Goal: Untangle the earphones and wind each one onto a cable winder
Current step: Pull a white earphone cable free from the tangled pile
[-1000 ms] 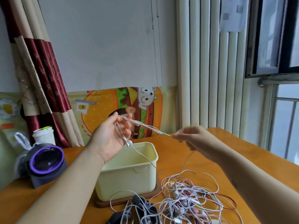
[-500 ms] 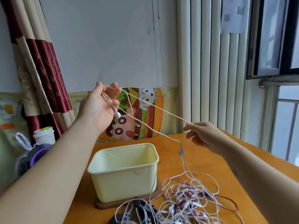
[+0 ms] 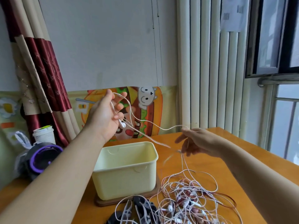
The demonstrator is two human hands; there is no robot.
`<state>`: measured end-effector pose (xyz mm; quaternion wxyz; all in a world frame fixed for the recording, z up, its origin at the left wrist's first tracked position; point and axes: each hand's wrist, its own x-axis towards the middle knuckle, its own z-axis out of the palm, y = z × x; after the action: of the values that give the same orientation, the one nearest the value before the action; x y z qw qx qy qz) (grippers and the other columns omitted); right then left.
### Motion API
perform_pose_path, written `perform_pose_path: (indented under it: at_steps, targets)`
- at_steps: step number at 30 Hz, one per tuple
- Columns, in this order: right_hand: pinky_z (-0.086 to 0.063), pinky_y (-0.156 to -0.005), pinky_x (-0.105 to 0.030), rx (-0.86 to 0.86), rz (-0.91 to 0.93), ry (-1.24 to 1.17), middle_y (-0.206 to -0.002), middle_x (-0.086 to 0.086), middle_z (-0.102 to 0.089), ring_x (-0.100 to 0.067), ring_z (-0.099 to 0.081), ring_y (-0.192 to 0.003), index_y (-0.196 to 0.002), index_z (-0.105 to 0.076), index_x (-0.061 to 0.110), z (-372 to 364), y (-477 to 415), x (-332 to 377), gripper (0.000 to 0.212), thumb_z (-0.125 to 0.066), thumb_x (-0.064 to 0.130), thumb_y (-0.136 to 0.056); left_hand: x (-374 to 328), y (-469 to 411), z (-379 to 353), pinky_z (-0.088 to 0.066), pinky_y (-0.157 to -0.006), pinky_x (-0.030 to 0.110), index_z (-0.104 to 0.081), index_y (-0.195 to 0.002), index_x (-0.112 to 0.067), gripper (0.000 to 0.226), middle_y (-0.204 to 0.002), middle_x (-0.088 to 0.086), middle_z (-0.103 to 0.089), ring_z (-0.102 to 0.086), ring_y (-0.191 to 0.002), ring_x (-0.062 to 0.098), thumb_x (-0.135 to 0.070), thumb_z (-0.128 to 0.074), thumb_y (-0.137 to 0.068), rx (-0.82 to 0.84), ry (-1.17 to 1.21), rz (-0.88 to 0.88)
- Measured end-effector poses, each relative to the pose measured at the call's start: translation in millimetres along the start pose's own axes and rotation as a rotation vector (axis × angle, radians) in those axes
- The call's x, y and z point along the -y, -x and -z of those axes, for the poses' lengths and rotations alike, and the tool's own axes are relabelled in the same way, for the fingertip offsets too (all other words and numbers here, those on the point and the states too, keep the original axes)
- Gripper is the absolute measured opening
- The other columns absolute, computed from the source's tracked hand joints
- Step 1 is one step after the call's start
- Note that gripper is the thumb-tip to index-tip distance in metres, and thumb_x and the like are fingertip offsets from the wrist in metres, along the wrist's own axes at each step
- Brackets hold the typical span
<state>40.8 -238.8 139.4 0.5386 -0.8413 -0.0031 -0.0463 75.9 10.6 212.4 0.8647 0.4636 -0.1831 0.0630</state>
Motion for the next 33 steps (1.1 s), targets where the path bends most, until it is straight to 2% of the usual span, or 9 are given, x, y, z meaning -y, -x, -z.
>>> perform_pose_path:
  at_steps: [3, 6, 9, 13, 16, 21, 26, 30, 33]
  targets:
    - [-0.040, -0.053, -0.024, -0.006, -0.048, 0.049, -0.069, -0.009, -0.071, -0.017, -0.063, -0.059, -0.092, -0.068, 0.007, -6, 2, -7, 0.052, -0.026, 0.035, -0.104, 1, 5, -3, -0.025, -0.037, 0.013, -0.046, -0.080, -0.018, 0.027, -0.077, -0.001, -0.068, -0.043, -0.045, 0.005, -0.029, -0.040, -0.104, 0.046, -0.019, -0.005]
    - [-0.039, -0.056, -0.025, 0.059, -0.041, -0.089, -0.084, -0.011, -0.072, -0.019, -0.065, -0.069, -0.091, -0.069, 0.005, -13, 4, -10, 0.050, -0.029, 0.033, -0.104, 5, 9, -4, -0.027, -0.037, 0.013, -0.045, -0.081, -0.018, 0.025, -0.079, -0.001, -0.069, -0.043, -0.045, 0.005, -0.030, -0.042, -0.103, 0.058, -0.023, 0.016]
    - [-0.039, -0.056, -0.025, 0.020, -0.006, -0.192, -0.080, -0.011, -0.071, -0.019, -0.064, -0.068, -0.088, -0.069, 0.005, -16, 4, -8, 0.049, -0.032, 0.031, -0.103, 9, 11, -2, -0.028, -0.037, 0.014, -0.046, -0.082, -0.017, 0.023, -0.084, 0.001, -0.069, -0.044, -0.046, 0.005, -0.030, -0.045, -0.102, 0.049, -0.012, 0.040]
    - [-0.044, -0.059, -0.024, -0.150, 0.135, -0.011, -0.088, -0.006, -0.071, -0.018, -0.061, -0.071, -0.090, -0.071, 0.011, -16, 2, -6, 0.047, -0.030, 0.031, -0.104, 14, 12, -1, -0.029, -0.037, 0.014, -0.048, -0.084, -0.017, 0.022, -0.084, 0.002, -0.068, -0.043, -0.046, 0.005, -0.030, -0.045, -0.102, 0.028, -0.006, 0.068]
    - [-0.040, -0.053, -0.025, -0.081, 0.106, -0.063, -0.057, -0.002, -0.060, -0.015, -0.050, -0.051, -0.086, -0.071, 0.006, -15, 2, -5, 0.050, -0.032, 0.031, -0.103, 21, 14, -3, -0.027, -0.038, 0.013, -0.047, -0.080, -0.016, 0.024, -0.073, 0.000, -0.062, -0.036, -0.041, 0.004, -0.027, -0.045, -0.102, 0.017, -0.032, 0.077]
    - [-0.034, -0.055, -0.026, -0.109, 0.131, -0.109, -0.042, 0.003, -0.040, -0.012, -0.036, -0.044, -0.086, -0.071, 0.002, -14, 1, -2, 0.050, -0.032, 0.029, -0.104, 47, 25, 1, -0.022, -0.042, 0.017, -0.043, -0.077, -0.017, 0.029, -0.061, -0.006, -0.039, -0.026, -0.043, 0.004, -0.029, -0.040, -0.104, 0.139, -0.435, 0.121]
    - [-0.030, -0.055, -0.027, -0.006, 0.134, -0.300, -0.044, 0.000, -0.027, -0.014, -0.025, -0.046, -0.088, -0.068, -0.001, -11, 10, 10, 0.048, -0.033, 0.029, -0.103, 81, 48, -5, -0.035, -0.045, 0.010, -0.055, -0.100, -0.018, 0.018, -0.081, -0.010, -0.056, -0.044, -0.050, -0.006, -0.034, -0.059, -0.094, 0.360, -0.953, 0.209]
    - [-0.035, -0.060, -0.029, 0.060, 0.133, -0.397, -0.041, 0.001, -0.025, -0.014, -0.027, -0.044, -0.085, -0.068, 0.002, -12, 14, 19, 0.047, -0.035, 0.031, -0.102, 107, 60, -15, -0.038, -0.058, 0.000, -0.054, -0.121, -0.017, 0.035, -0.115, -0.010, -0.061, -0.053, -0.087, -0.009, -0.029, -0.067, -0.090, 0.550, -0.979, 0.263]
    - [-0.038, -0.057, -0.027, 0.040, 0.137, -0.412, -0.042, 0.000, -0.024, -0.015, -0.027, -0.043, -0.083, -0.068, 0.003, -9, 18, 21, 0.046, -0.036, 0.030, -0.102, 115, 61, -18, -0.038, -0.061, 0.001, -0.062, -0.107, -0.013, 0.017, -0.098, -0.008, -0.063, -0.054, -0.081, -0.009, -0.022, -0.064, -0.093, 0.584, -0.949, 0.198]
